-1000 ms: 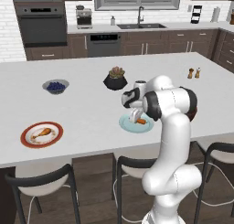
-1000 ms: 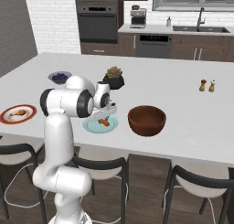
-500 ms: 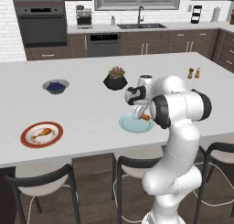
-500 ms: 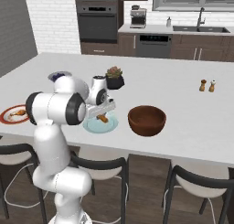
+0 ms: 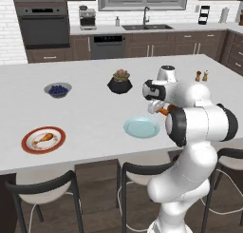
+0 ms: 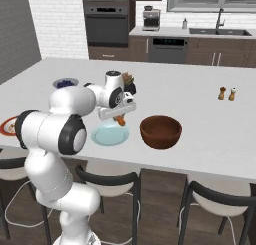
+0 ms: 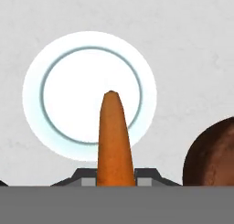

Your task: Pick the chicken drumstick and carrot from their plates and place them in the bowl. Then put the bowl in the fridge.

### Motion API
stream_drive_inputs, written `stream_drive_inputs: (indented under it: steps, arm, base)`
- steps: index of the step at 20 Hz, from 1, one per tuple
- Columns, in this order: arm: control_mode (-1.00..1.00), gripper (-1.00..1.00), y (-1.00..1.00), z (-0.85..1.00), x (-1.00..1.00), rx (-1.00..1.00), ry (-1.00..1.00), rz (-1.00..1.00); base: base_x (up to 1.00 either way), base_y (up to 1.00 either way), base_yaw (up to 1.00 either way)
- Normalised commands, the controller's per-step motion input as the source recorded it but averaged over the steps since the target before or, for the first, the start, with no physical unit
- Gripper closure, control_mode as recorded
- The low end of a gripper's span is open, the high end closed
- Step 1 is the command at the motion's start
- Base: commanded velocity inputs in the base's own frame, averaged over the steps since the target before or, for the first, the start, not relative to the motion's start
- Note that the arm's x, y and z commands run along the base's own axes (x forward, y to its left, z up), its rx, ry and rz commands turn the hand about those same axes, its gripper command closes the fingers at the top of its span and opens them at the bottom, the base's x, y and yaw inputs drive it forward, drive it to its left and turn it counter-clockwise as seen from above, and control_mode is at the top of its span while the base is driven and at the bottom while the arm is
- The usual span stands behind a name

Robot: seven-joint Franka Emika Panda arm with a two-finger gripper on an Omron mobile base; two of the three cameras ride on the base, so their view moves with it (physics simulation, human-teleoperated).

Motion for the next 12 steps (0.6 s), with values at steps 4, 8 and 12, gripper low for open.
stream_drive_inputs:
  steps: [4,8,12]
  arm:
    - [-1.00,1.00,-1.00,0.44,0.00,0.00,0.00,-0.20]
    - [-1.00,1.00,-1.00,0.37,0.00,0.00,-0.02,-0.15]
    - [-1.00,1.00,-0.96,0.10,-0.22,0.06,-0.05,-0.11]
  base:
    - [0.00,0.00,0.00]
    - [0.00,0.00,0.00]
    - [0.00,0.00,0.00]
